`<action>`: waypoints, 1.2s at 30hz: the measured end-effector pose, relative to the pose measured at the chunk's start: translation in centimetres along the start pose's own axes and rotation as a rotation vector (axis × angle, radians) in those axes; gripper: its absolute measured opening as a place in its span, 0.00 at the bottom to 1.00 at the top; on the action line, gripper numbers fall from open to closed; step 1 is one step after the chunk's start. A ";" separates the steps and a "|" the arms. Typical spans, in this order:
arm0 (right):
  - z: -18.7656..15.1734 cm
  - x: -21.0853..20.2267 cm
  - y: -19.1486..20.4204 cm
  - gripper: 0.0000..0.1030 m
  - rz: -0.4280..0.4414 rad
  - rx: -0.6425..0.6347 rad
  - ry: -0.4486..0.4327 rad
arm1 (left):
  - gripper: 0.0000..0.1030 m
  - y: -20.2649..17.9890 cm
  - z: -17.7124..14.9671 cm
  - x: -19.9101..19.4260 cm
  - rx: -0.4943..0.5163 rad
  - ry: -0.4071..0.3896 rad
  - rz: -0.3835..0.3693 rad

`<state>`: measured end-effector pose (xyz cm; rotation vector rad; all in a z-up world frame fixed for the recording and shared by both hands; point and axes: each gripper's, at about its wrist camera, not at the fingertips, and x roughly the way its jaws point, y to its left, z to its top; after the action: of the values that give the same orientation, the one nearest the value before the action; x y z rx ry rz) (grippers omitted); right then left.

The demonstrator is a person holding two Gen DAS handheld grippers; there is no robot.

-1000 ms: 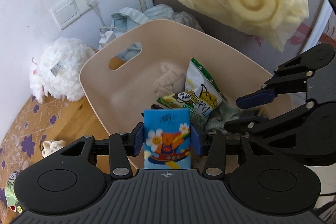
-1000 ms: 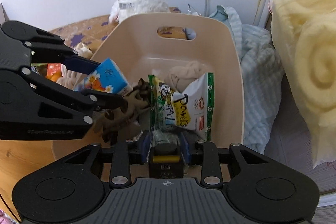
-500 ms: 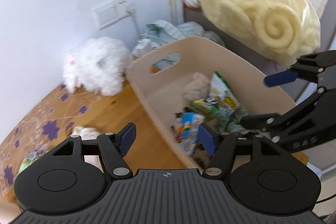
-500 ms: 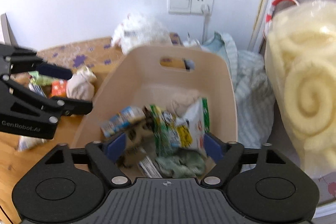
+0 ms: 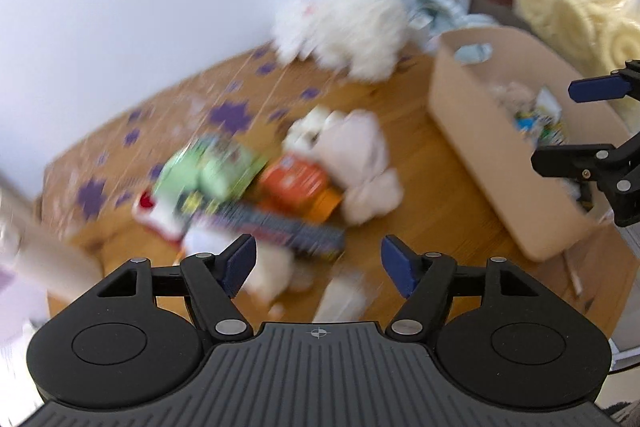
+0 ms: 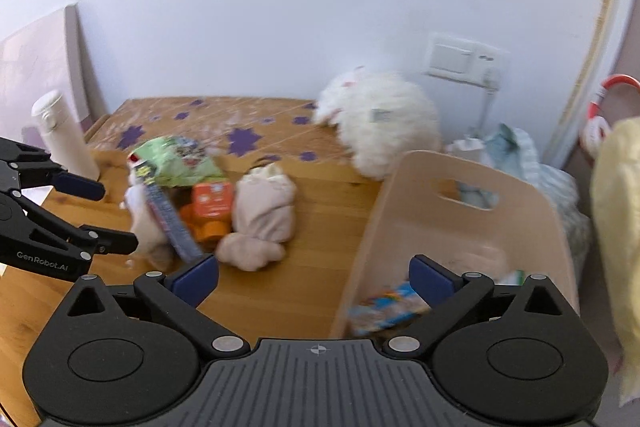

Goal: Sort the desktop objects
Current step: 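Carry the tissue pack and black box to the basket and release both, then grasp the clear-wrapped white bar with the left tool while the right tool grasps the beige knotted cloth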

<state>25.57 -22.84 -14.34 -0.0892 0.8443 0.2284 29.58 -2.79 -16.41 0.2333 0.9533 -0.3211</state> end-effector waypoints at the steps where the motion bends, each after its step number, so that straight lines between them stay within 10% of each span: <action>1: 0.1 0.6 1.0 1.00 0.001 -0.013 0.013 | 0.69 0.7 -0.6 0.0 -0.009 0.011 0.002; 22: 0.6 10.6 5.7 1.00 -0.086 0.023 0.249 | 0.69 3.2 -6.0 6.7 -0.098 0.224 -0.107; 36: 2.7 16.9 3.9 1.00 -0.092 0.095 0.236 | 0.65 2.9 -4.8 10.2 -0.198 0.249 -0.098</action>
<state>37.41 -15.84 -25.18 -0.0662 1.0819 0.0920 32.46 -0.20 -27.43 0.0446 1.2375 -0.2893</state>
